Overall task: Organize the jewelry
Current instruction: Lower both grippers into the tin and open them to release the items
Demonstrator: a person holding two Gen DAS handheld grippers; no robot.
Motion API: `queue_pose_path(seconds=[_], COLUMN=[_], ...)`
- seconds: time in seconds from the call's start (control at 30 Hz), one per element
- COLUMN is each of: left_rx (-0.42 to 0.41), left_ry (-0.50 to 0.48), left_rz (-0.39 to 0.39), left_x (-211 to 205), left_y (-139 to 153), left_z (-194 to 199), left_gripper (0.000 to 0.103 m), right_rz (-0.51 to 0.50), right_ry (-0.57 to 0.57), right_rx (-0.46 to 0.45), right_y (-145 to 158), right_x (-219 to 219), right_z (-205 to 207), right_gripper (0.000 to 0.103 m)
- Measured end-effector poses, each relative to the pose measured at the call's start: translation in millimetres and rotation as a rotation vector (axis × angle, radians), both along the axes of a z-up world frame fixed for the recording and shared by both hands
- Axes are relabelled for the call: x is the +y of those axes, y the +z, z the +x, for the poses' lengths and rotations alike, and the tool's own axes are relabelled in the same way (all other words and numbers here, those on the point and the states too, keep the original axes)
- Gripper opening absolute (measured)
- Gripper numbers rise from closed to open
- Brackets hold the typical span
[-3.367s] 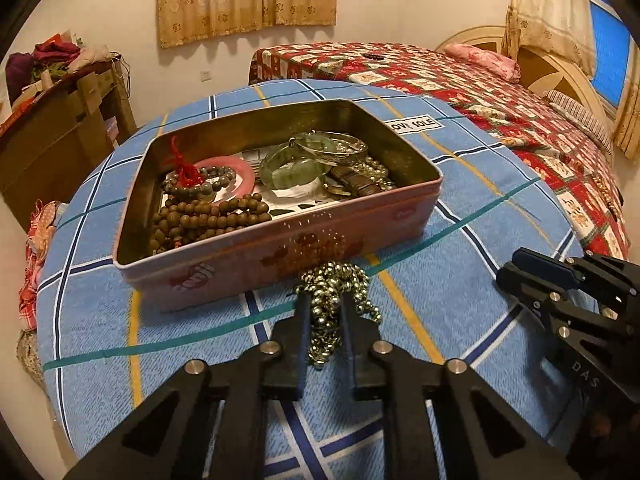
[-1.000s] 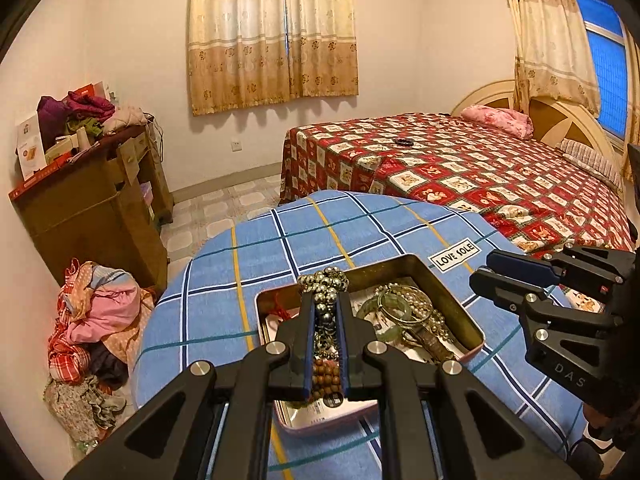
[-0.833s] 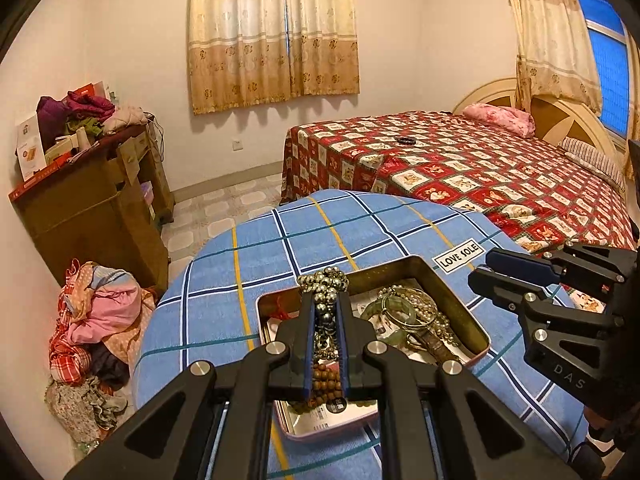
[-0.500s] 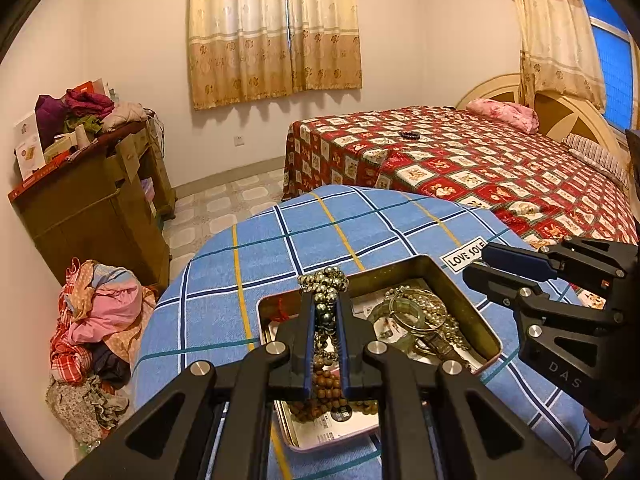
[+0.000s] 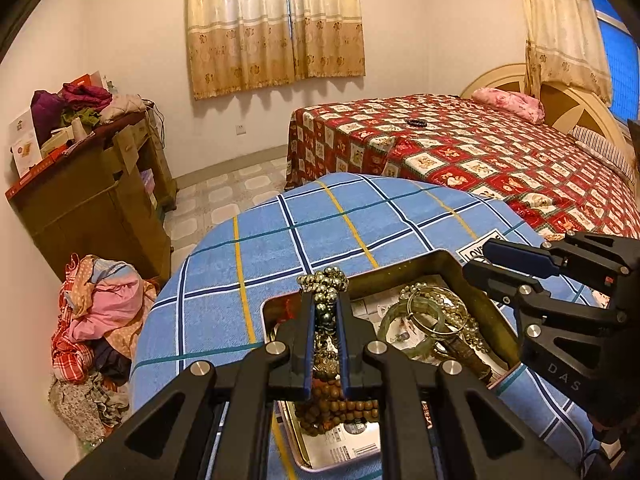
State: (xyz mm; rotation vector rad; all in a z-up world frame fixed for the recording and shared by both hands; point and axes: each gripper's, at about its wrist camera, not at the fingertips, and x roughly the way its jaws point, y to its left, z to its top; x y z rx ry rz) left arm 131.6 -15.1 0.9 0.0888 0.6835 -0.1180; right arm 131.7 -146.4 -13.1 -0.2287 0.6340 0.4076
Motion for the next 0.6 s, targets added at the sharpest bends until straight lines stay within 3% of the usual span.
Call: queue_pose_path(seconds=[0.6], left_rx=[0.053], left_ry=[-0.004], left_rz=[0.022], left_x=[1.1], left_y=[-18.3], left_z=[9.4], left_gripper=[0.009], right_rz=[-0.014], right_ry=[-0.015], right_rx=[0.043], right_y=[-16.4], right_x=[11.0], right_z=[15.1], right_gripper=[0.022])
